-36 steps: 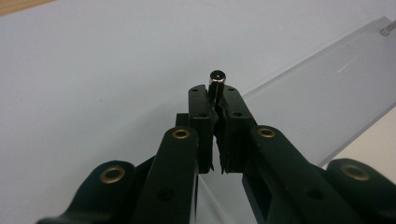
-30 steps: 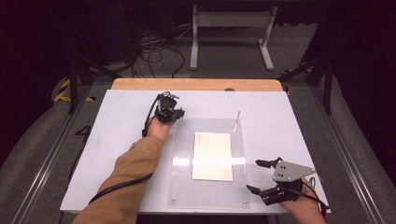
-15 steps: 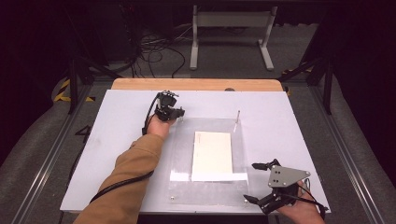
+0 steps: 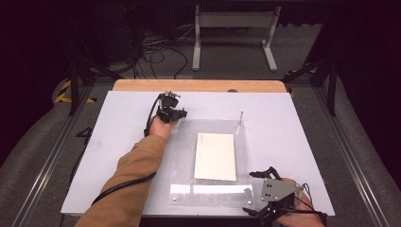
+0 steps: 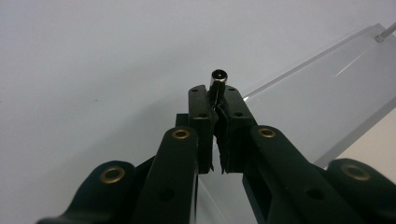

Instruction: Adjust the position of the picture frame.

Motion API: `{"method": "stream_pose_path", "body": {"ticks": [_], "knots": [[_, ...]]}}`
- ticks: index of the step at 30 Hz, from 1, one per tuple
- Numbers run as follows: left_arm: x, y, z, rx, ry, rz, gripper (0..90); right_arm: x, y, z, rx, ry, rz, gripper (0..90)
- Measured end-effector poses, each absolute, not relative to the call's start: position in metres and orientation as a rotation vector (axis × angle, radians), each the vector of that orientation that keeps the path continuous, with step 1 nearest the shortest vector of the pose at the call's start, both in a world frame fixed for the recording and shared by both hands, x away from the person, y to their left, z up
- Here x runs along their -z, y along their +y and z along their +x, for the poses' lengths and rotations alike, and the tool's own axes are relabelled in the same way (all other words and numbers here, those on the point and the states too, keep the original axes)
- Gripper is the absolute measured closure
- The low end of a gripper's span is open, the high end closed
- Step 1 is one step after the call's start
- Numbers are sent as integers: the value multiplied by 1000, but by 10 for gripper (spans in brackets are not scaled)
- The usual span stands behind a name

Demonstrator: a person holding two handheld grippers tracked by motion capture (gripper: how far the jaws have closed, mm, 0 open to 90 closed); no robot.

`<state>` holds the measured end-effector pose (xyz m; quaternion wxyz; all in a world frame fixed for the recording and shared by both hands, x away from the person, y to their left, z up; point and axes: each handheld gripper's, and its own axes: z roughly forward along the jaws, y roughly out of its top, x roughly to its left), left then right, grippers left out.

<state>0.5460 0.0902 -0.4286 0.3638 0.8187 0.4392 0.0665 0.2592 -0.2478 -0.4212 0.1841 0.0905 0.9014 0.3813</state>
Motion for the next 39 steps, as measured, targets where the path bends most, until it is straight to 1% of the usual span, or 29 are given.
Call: {"method": "stream_pose_path", "body": {"ticks": [21, 31, 34, 39], "knots": [[430, 91, 547, -161, 1135, 2101, 854, 443, -231, 256, -781, 2534, 111, 15], [430, 90, 547, -153, 1130, 2099, 853, 445, -229, 255, -705, 2486, 60, 53], [430, 90, 548, -149, 1129, 2099, 852, 444, -229, 253, -695, 2484, 43, 86], [431, 91, 548, -147, 1129, 2098, 852, 443, -224, 248, -627, 2440, -26, 112]]}}
